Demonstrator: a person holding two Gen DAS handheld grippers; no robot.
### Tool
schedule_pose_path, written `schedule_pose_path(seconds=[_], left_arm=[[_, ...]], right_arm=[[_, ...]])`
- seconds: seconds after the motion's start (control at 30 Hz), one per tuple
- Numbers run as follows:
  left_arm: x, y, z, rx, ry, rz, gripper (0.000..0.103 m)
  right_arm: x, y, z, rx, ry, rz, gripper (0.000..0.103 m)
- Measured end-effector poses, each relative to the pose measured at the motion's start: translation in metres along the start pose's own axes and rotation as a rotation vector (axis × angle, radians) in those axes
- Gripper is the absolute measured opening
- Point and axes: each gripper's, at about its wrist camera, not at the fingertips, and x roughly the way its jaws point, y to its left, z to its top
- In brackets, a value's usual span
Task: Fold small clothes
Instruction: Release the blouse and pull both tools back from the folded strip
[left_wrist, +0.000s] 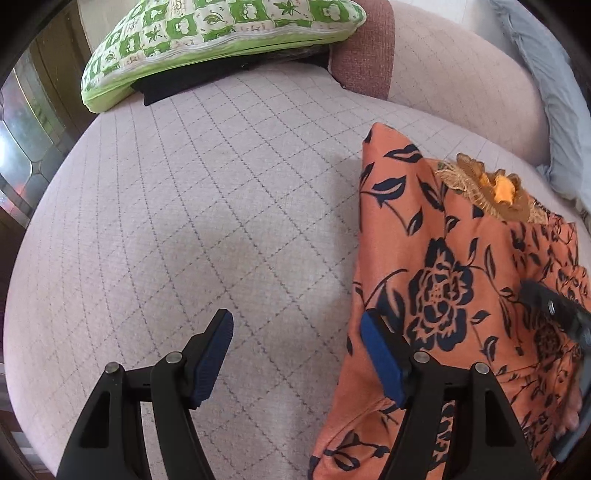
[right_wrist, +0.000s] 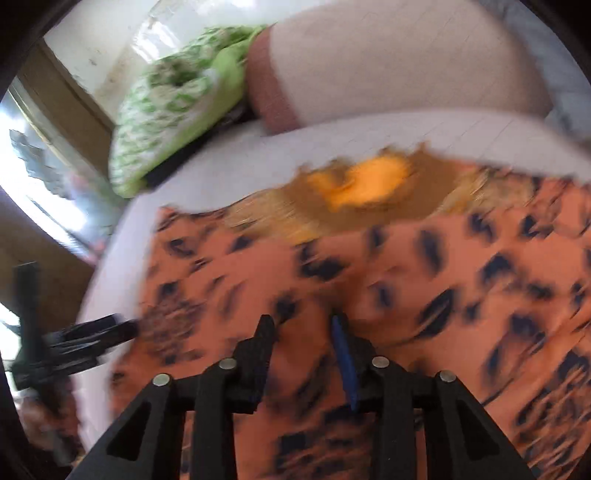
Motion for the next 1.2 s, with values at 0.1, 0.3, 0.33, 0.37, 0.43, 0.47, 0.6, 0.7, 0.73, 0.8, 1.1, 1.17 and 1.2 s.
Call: schedule_pose_path(seconds=[0.1,0.3,0.33,0.37,0.43,0.47,0.6,0.7,0.73,0.8,1.1,1.17,1.2], left_arm=[[0.003,0.005,-0.004,0.004,0.016,0.046,0.073],[-0.008,0.025,-0.019,-0.033,0.035,-0.005,0.073],[-0.016,0.032,-0.024,-0.061,0.029,-0.058,0.073],[-0.023,0.040,-0.033,-0.089,0.026,-0.111,0.073],[-0.039,0.053,-0.058,-0.120,0.015,-0.167,0.073],[-0.045,0.057,-0.069,-0.127,0.014,-0.168,0.073],[-0.084,0.070,-0.131,-0.134,-0.019,-0.170,0.073],[-0.102,0.071,-0.182,-0.077,0.000,-0.177,0.073],[-0.104,0.071,-0.197,-0.057,0.015,-0.180,0.073],[-0.107,0.072,-0.224,-0.040,0.050,-0.196,0.073],[-0.107,0.067,-0.262,0.006,0.121,-0.279,0.033],[-0.105,0.064,-0.264,0.006,0.118,-0.276,0.033],[-0.106,0.062,-0.264,0.007,0.109,-0.274,0.033]], right_arm=[[-0.029,-0.005,-0.014,0.034,-0.045,-0.027,0.036],[-0.143,-0.055,-0.083,0.214,-0.165,-0.146,0.036],[-0.166,-0.064,-0.098,0.242,-0.176,-0.156,0.037],[-0.185,-0.070,-0.113,0.276,-0.186,-0.158,0.038],[-0.226,-0.083,-0.149,0.352,-0.206,-0.187,0.071],[-0.244,-0.089,-0.167,0.375,-0.224,-0.211,0.073],[-0.291,-0.106,-0.230,0.476,-0.222,-0.229,0.073],[-0.303,-0.117,-0.264,0.537,-0.171,-0.247,0.073],[-0.305,-0.120,-0.273,0.553,-0.160,-0.259,0.073],[-0.300,-0.122,-0.289,0.582,-0.140,-0.249,0.073],[-0.268,-0.140,-0.313,0.635,-0.091,-0.305,0.071],[-0.262,-0.142,-0.312,0.634,-0.085,-0.299,0.069],[-0.256,-0.144,-0.312,0.635,-0.052,-0.303,0.064]])
